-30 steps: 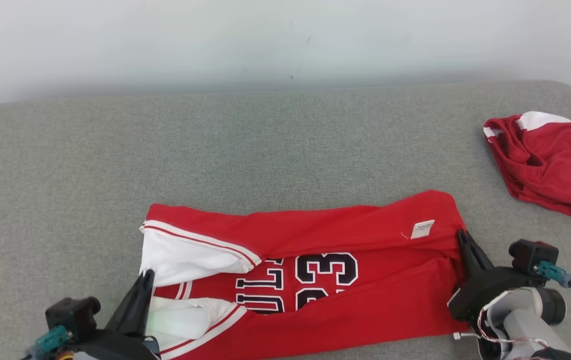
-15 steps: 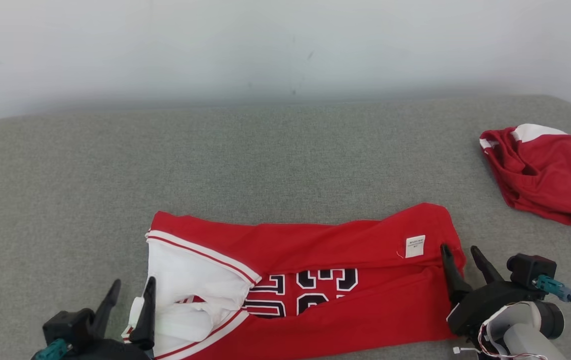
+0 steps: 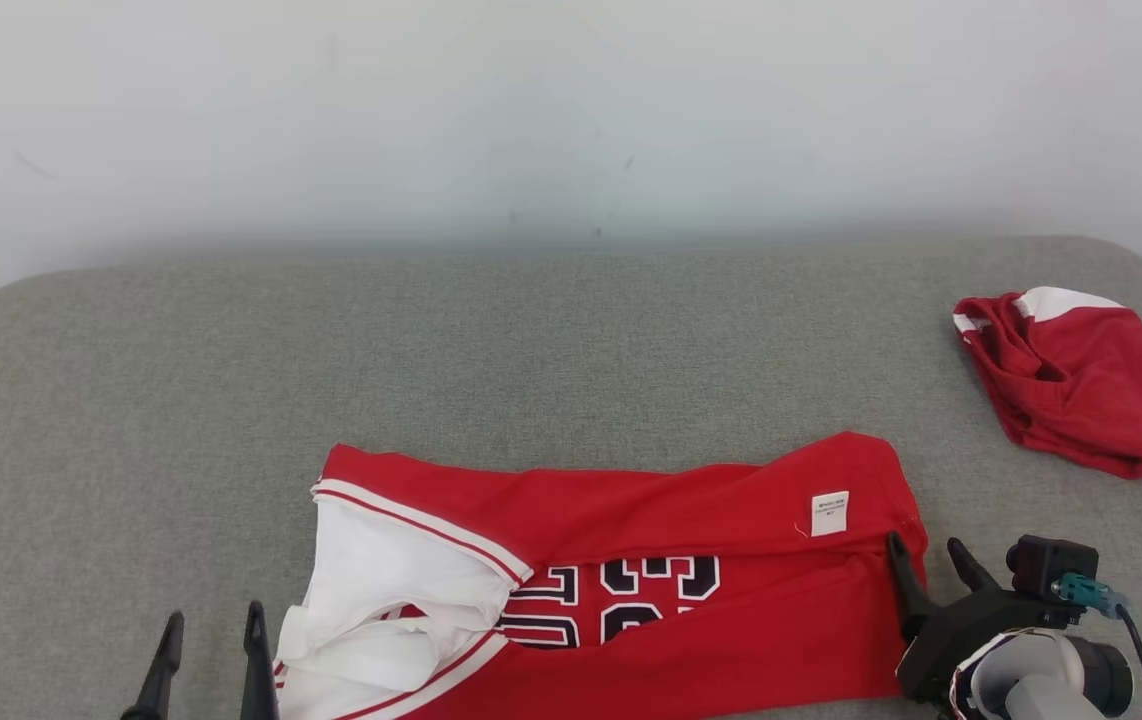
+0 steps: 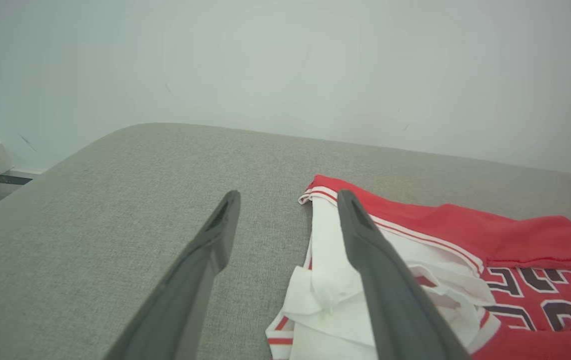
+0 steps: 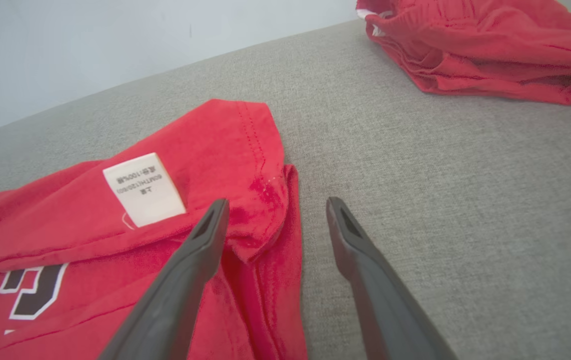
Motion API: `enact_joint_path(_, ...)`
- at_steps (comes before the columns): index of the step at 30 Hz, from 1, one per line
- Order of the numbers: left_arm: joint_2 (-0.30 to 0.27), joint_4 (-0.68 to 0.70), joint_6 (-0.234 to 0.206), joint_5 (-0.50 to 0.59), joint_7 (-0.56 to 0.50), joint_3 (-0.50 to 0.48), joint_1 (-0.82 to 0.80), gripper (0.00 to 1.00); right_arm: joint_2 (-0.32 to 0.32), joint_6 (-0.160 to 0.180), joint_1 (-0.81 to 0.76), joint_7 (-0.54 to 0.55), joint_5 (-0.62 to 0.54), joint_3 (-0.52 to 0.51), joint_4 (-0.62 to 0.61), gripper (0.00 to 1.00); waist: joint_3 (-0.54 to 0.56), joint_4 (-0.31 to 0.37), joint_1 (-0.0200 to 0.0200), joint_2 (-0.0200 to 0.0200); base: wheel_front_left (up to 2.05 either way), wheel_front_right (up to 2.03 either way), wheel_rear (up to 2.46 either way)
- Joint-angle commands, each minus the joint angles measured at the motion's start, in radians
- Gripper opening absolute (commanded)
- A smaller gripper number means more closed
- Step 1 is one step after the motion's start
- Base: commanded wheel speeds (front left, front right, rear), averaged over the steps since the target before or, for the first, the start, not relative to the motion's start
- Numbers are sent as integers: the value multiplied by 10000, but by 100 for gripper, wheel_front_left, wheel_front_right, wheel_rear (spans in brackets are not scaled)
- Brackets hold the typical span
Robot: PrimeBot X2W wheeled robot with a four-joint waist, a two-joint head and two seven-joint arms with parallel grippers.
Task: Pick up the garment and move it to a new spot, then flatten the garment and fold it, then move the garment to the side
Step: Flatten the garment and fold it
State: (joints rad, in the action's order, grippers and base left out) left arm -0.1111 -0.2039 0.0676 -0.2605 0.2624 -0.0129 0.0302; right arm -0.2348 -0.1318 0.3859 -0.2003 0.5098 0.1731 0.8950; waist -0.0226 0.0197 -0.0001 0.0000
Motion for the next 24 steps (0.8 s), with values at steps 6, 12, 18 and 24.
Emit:
enact_joint_path(6,392,149,225,542,14,-550,563,100,301,23,434,44,-111,-169,960,100,82,-152,1,0,0,0,0)
enact_joint_path(12,570,171,410,739,14,-789,547,100,556,23,887,231,-230,-39,2123,100,115,-299,1,0,0,0,0)
enact_joint_path(18,610,218,505,840,14,-822,468,100,658,23,908,287,3,166,2554,0,136,-383,1,0,0,0,0)
enact_joint_path(24,613,264,546,753,14,-843,642,100,285,23,870,-93,246,378,2373,0,165,-267,1,0,0,0,0)
